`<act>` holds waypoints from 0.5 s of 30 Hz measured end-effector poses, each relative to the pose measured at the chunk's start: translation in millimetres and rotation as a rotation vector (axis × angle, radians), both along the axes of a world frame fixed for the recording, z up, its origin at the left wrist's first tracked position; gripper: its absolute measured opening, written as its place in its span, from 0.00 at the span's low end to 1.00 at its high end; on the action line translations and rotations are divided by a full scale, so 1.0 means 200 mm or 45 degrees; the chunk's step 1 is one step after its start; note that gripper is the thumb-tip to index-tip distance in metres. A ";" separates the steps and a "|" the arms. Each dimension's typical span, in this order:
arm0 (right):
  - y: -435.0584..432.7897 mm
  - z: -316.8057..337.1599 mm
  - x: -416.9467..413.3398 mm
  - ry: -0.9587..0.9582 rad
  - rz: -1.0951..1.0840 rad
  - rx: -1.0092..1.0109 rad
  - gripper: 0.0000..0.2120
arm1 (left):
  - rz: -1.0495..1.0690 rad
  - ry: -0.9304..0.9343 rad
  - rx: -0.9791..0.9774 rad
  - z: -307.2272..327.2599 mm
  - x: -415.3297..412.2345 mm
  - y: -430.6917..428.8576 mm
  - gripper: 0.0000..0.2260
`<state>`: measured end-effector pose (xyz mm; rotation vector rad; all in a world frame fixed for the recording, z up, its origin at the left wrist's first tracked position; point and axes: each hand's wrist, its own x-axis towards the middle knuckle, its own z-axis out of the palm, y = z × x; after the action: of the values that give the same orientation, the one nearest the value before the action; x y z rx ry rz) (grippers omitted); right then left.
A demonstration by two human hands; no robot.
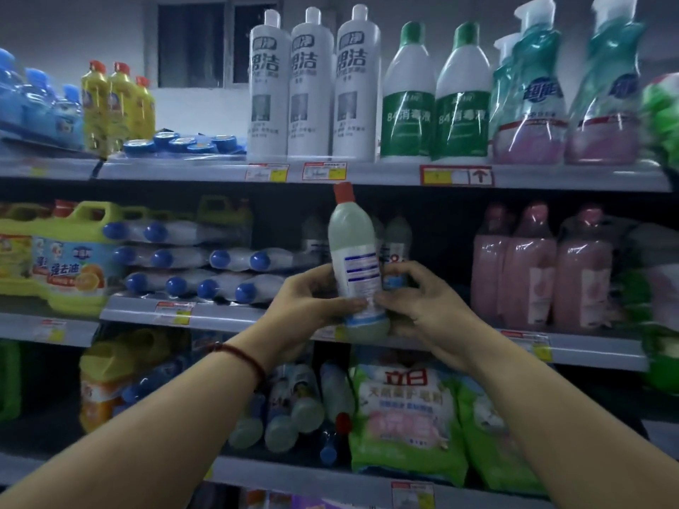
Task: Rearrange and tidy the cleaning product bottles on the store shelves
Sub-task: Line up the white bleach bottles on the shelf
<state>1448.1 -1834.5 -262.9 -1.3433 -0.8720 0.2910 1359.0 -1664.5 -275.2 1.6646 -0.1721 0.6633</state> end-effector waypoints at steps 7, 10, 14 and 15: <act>0.06 0.00 0.16 -0.262 -0.472 -0.073 0.17 | -0.068 0.184 -0.243 0.01 0.22 -0.01 0.14; 0.11 0.01 0.18 -0.502 -0.559 -0.019 0.14 | -0.147 0.179 -0.322 0.02 0.31 -0.02 0.16; 0.16 0.06 0.24 -0.537 -0.481 0.037 0.16 | -0.042 0.109 -0.349 0.08 0.40 0.05 0.21; 0.16 0.07 0.26 -0.468 -0.427 0.052 0.18 | -0.010 0.091 -0.360 0.10 0.41 0.08 0.19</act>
<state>1500.8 -1801.6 -248.9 -1.5028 -0.9287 -0.2402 1441.2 -1648.7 -255.7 1.4124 -0.0313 0.5919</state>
